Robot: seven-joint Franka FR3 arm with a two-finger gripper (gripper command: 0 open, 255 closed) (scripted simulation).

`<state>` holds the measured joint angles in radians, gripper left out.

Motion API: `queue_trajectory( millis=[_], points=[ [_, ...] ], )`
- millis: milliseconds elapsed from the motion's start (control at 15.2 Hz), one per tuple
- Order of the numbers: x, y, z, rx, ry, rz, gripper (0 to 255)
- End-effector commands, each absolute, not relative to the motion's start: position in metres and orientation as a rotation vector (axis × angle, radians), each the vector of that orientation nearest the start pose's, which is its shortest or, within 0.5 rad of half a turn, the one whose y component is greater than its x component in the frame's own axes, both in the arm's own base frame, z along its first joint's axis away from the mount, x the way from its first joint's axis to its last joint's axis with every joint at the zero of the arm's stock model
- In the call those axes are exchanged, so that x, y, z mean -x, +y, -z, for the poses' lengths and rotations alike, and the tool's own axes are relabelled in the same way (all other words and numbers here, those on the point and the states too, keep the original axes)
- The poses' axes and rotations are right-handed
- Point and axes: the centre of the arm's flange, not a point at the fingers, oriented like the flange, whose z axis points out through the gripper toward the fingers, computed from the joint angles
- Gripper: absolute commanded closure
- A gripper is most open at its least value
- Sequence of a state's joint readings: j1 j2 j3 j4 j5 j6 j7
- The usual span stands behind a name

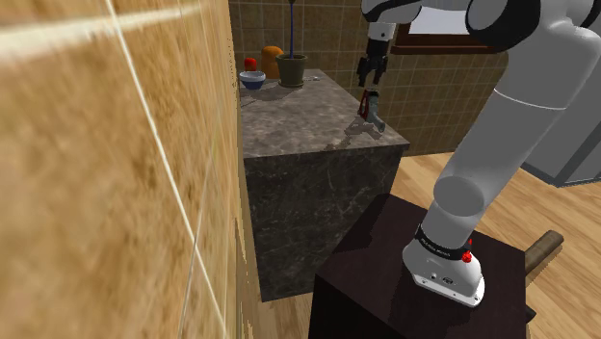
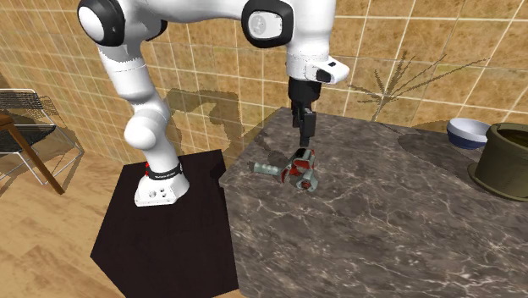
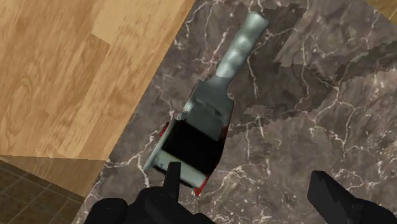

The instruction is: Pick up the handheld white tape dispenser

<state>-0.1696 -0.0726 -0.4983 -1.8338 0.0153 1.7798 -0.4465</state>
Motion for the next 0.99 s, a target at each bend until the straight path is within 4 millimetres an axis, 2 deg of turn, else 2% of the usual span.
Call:
queue_trajectory(
  millis=[0, 132, 594, 726, 792, 924],
  points=[
    [-0.431, -0.367, -0.548, 3.082, 0.364, 0.061, 0],
    [-0.436, -0.391, -0.545, 3.079, 0.382, 0.068, 0],
    [-0.436, -0.391, -0.508, 3.079, 0.382, 0.068, 0],
    [-0.436, -0.391, -0.505, 3.079, 0.382, 0.068, 0],
    [-0.436, -0.39, -0.504, 3.079, 0.382, 0.068, 255],
    [-0.436, -0.39, -0.504, 3.079, 0.382, 0.068, 255]
  ],
)
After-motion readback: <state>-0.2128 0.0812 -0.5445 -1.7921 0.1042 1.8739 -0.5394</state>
